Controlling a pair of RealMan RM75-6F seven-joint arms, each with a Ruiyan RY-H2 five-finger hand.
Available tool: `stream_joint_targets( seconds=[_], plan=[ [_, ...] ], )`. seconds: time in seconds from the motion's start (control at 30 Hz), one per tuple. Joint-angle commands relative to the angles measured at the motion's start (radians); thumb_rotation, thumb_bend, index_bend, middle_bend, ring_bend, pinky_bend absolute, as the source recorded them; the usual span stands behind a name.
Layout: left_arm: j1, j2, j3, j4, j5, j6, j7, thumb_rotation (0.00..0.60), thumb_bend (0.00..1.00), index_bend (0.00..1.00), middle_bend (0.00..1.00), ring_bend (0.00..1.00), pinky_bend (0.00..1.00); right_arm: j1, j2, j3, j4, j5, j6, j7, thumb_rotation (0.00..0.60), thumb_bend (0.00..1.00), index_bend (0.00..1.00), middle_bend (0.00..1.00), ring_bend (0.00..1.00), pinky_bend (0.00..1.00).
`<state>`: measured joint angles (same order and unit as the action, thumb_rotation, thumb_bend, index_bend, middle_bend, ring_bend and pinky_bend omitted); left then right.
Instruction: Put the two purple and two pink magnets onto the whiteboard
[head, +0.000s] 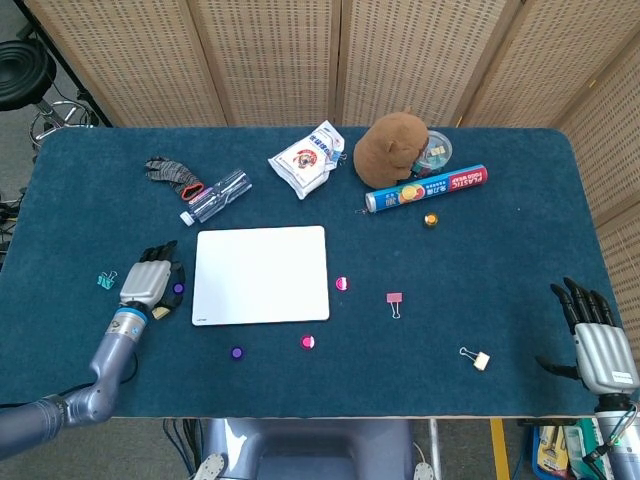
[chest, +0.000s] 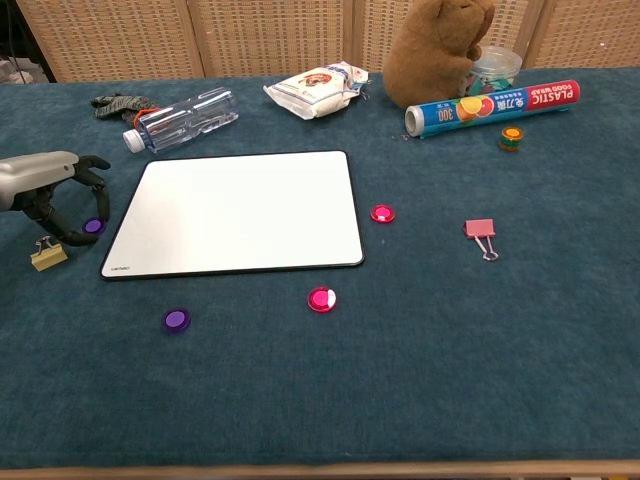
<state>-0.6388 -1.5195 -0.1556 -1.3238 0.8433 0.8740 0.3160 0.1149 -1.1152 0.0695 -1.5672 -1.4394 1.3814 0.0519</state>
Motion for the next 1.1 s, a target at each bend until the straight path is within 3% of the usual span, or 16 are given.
stream_joint_targets(
  seconds=[0.03, 0.4, 0.63, 1.1],
  plan=[
    [-0.001, 0.01, -0.006, -0.012, 0.006, 0.006, -0.005, 0.6, 0.34, 0.61, 0.0, 0.0, 0.0, 0.0, 0.0, 0.0, 0.0, 0.001, 0.0, 0.0, 0.6, 0.0, 0.0, 0.0, 0.0, 0.0],
    [-0.057, 0.068, -0.068, -0.1, -0.011, 0.011, 0.024, 0.6, 0.34, 0.62, 0.0, 0.0, 0.0, 0.002, 0.002, -0.001, -0.001, 0.006, -0.01, 0.005, 0.6, 0.0, 0.0, 0.0, 0.0, 0.0],
    [-0.111, 0.029, -0.108, -0.074, -0.059, -0.009, 0.026, 0.6, 0.34, 0.6, 0.0, 0.0, 0.0, 0.004, 0.003, 0.002, 0.004, 0.017, -0.019, 0.011, 0.6, 0.0, 0.0, 0.0, 0.0, 0.0],
    [-0.159, -0.037, -0.106, -0.018, -0.108, -0.021, 0.037, 0.6, 0.32, 0.55, 0.0, 0.0, 0.0, 0.007, 0.003, 0.005, 0.01, 0.029, -0.031, 0.022, 0.6, 0.0, 0.0, 0.0, 0.0, 0.0]
  ],
)
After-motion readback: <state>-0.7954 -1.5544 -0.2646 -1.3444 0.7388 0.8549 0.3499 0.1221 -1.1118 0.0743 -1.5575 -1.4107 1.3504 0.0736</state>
